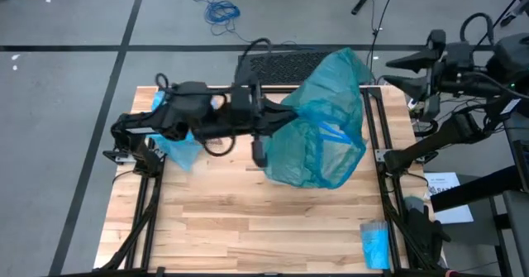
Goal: Place trash/remove bag and relplace
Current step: Insert the new blue trash bag into the white trash bin
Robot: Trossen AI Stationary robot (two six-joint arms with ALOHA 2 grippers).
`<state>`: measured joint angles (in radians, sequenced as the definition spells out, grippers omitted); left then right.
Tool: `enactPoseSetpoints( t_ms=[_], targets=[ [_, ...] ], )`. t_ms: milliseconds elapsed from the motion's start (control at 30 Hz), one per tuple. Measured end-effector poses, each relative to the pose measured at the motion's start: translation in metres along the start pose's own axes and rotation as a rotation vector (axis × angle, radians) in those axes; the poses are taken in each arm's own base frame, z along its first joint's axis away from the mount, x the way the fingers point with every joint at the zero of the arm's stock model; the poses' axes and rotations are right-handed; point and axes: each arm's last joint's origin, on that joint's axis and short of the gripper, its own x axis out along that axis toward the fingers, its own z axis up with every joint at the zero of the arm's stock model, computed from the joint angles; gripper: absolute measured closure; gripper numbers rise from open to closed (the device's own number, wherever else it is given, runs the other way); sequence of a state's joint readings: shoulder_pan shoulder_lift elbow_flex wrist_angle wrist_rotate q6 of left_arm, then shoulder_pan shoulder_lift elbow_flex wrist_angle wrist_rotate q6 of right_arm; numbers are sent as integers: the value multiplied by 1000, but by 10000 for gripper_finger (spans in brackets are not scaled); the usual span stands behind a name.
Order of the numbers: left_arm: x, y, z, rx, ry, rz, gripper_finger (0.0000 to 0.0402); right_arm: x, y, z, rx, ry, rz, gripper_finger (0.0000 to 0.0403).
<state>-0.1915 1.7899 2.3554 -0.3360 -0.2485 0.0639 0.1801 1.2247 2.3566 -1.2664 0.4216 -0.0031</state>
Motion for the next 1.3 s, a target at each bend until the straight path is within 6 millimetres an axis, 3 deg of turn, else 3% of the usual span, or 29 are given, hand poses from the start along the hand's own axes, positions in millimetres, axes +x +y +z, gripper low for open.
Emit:
enactPoseSetpoints(
  t_ms=[267,400,667,1100,1300],
  targets=[
    [-13,8,22,37,-120,-39,401,2,1,-8,5,86,-3,322],
    [1,16,13,14,-124,-72,401,1,0,-9,3,86,-9,351],
    [9,21,-4,-92,-16,-191,401,-4,-9,-16,-54,145,-264,398],
    [6,21,-16,-278,159,-333,401,15,-8,-17,-106,210,-336,403],
    [4,22,-20,-342,237,-381,402,35,-7,-17,-93,247,-213,403]
  ],
)
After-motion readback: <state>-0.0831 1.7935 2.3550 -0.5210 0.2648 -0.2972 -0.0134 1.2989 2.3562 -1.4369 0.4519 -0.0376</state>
